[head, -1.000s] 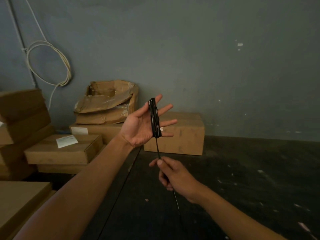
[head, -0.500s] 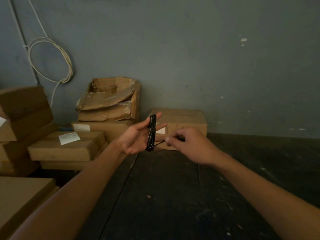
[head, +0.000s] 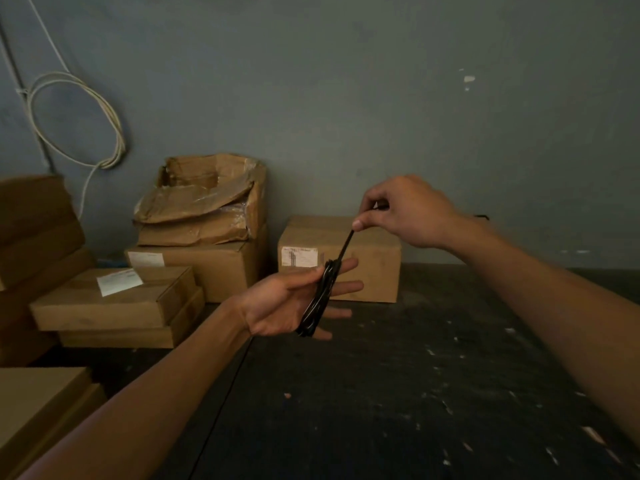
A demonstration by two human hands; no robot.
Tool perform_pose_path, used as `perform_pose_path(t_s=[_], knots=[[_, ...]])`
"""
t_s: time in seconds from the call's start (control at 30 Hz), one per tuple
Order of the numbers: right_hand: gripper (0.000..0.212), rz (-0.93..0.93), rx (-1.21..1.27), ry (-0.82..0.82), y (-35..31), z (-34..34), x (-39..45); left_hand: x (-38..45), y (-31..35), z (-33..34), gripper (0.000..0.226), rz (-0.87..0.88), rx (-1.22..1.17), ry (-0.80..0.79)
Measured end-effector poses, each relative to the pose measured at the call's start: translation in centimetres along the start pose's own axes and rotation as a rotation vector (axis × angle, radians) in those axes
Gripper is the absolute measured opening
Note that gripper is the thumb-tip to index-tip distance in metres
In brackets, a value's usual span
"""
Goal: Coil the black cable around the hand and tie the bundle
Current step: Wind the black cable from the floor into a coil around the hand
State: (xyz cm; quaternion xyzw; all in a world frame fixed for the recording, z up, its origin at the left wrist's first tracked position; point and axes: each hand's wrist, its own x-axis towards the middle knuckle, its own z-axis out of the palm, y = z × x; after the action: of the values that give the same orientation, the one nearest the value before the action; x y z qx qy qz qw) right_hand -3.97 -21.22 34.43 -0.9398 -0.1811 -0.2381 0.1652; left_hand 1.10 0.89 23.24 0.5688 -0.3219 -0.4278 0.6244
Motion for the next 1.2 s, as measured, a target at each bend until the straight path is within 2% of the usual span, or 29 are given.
perform_pose_path(t_s=[0.17,0.3,0.4,0.5,0.63,0.77,0.93,1.2], knots=[[0.015,0.070,0.222,0.000,2.7,1.4,-0.1,-0.1,0.8,1.7,0.050,0.046,0.038,-0.110],[0.004,0.126,0.413,-0.012,4.2,3.5,-0.8,-0.6,1.5,2.9,0.051,0.094,-0.010,-0.129],[0.013,0.149,0.495,0.005,4.4,5.5,-1.7,-0.5,1.8,3.8,0.052,0.132,-0.043,-0.140],[0.021,0.220,0.687,0.016,4.3,7.7,-2.8,-0.4,2.3,4.6,0.052,0.171,-0.058,-0.181],[0.022,0.311,0.835,-0.014,4.6,10.8,-4.4,-0.5,3.3,5.2,0.051,0.216,-0.043,-0.215],[0.027,0.406,0.865,-0.052,4.3,14.3,-6.2,-0.4,4.5,5.3,0.052,0.268,-0.053,-0.199],[0.025,0.393,0.889,-0.207,2.3,17.7,-8.8,0.0,6.1,4.9,0.050,0.364,-0.059,-0.061],[0.034,0.458,1.063,-0.407,-0.8,17.8,-10.8,1.3,6.8,1.5,0.041,0.443,-0.038,0.338]])
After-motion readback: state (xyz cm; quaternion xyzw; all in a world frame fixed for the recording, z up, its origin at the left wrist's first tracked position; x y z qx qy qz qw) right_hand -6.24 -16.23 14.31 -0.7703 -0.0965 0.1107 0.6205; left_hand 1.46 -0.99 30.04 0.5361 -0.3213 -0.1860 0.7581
